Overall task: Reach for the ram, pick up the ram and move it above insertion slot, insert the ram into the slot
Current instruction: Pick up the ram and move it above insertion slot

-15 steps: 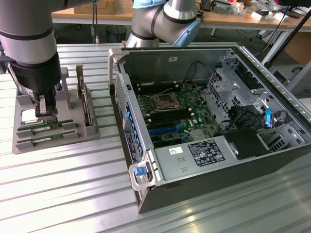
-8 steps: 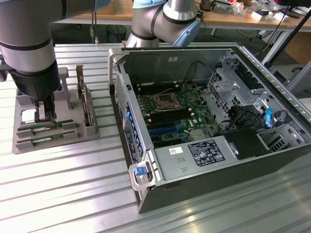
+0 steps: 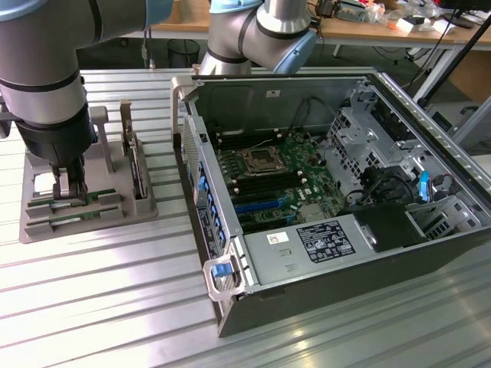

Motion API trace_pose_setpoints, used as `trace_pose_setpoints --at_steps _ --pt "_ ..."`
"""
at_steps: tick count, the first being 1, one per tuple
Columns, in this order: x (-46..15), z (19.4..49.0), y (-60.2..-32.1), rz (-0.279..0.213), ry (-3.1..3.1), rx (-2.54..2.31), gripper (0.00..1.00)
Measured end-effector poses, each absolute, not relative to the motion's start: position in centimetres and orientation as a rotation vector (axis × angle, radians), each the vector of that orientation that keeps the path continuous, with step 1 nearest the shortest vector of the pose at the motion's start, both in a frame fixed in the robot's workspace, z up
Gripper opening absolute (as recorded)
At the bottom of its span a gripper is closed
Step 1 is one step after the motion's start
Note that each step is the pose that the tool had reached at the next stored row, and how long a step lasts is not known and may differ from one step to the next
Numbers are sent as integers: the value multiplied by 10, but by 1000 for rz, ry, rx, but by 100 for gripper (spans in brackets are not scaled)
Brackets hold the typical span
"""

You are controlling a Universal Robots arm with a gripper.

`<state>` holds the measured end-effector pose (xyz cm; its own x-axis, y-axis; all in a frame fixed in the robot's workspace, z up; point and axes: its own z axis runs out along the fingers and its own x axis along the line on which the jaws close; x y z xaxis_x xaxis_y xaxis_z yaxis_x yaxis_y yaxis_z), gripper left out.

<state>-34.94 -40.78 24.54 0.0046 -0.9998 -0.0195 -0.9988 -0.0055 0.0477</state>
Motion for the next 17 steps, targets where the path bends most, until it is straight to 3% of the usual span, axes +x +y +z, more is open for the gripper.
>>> trace_pose_setpoints --at_steps 17 --pt "-358 210 -414 -73 -2166 2245 30"
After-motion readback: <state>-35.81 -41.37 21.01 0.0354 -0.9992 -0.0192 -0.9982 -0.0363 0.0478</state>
